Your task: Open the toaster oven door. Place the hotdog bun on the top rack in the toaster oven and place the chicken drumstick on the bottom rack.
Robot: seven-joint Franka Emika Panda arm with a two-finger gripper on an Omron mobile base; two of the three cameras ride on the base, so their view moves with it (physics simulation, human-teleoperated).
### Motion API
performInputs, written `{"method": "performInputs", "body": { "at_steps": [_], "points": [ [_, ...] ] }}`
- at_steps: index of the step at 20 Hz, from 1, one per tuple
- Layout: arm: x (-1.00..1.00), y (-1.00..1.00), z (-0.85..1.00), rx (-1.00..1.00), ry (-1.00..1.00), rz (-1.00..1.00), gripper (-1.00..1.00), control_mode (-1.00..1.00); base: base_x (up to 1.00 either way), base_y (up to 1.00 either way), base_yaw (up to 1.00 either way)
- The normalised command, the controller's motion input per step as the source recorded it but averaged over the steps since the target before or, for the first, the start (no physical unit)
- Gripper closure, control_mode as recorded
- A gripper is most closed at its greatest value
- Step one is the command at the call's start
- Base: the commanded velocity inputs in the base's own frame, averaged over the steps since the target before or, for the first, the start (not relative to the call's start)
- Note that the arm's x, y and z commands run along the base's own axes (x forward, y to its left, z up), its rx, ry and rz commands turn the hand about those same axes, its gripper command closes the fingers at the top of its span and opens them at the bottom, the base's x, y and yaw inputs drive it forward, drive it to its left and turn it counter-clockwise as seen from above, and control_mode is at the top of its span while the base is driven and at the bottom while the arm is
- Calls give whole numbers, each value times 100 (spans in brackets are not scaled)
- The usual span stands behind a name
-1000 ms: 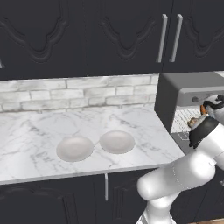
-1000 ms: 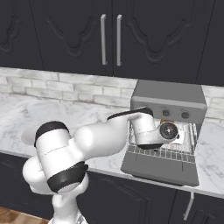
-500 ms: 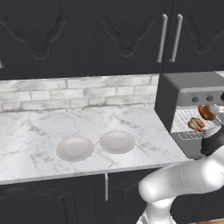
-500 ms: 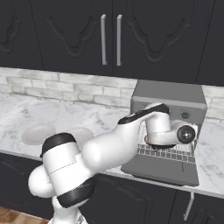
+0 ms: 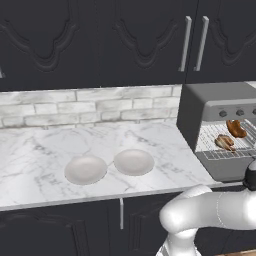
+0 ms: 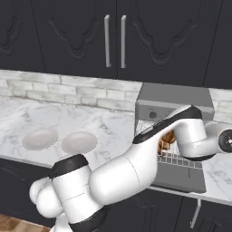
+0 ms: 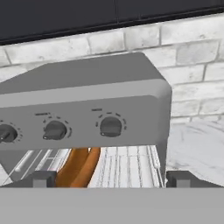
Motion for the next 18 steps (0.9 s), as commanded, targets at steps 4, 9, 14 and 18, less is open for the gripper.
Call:
{"method": "performInputs", "body": {
  "at_steps": [4,9,14,18],
  "points": [
    [-77,-66,34,1,7,0,-100,-100,0,0,0],
    [-54,-10,-12,-3,22,-1,-100,-100,0,0,0],
    [-6,62,-69,-26,27,2,-100,-100,0,0,0],
    [-1,82,-92,-33,24,6,-100,-100,0,0,0]
  ]
}}
